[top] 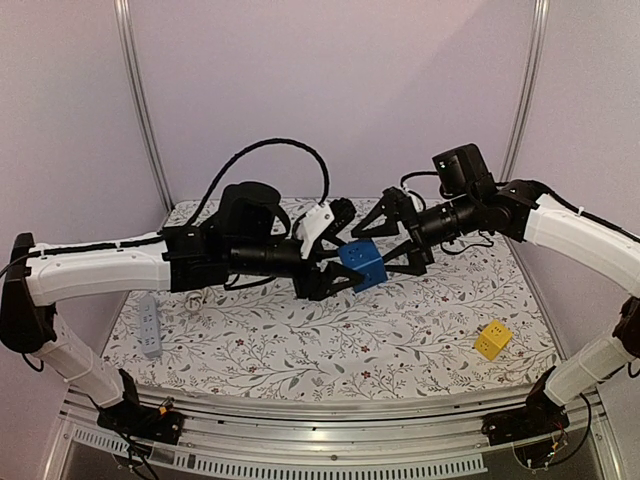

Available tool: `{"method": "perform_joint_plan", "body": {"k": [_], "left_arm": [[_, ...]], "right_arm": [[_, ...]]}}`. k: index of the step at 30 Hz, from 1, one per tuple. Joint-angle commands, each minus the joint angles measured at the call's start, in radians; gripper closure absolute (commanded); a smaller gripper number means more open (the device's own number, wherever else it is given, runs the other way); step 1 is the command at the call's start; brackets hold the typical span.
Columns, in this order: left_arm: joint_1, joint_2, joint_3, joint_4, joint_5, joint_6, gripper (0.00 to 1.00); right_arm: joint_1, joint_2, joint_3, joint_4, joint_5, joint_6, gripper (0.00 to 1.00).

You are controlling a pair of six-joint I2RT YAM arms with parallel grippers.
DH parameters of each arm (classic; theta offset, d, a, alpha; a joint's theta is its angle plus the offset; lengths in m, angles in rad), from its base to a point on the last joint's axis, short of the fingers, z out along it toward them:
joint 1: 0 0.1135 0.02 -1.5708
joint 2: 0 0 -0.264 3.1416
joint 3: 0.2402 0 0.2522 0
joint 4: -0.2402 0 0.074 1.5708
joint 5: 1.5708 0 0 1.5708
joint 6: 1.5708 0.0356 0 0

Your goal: Insert the plug

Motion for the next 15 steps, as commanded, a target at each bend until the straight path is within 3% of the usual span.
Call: {"method": "perform_joint_plan", "body": {"k": [1, 15], "left_arm": [[0.015, -0.008, 0.019, 0.083, -0.032, 0.006, 1.0], [0.013, -0.02, -0.004, 0.065, -0.02, 0.063, 1.0]], "right_arm": [[0.008, 0.0, -0.002, -0.007, -0.047, 0.022, 0.02], [0.016, 0.026, 0.002, -0.047, -0.084, 0.044, 0.25]]}}
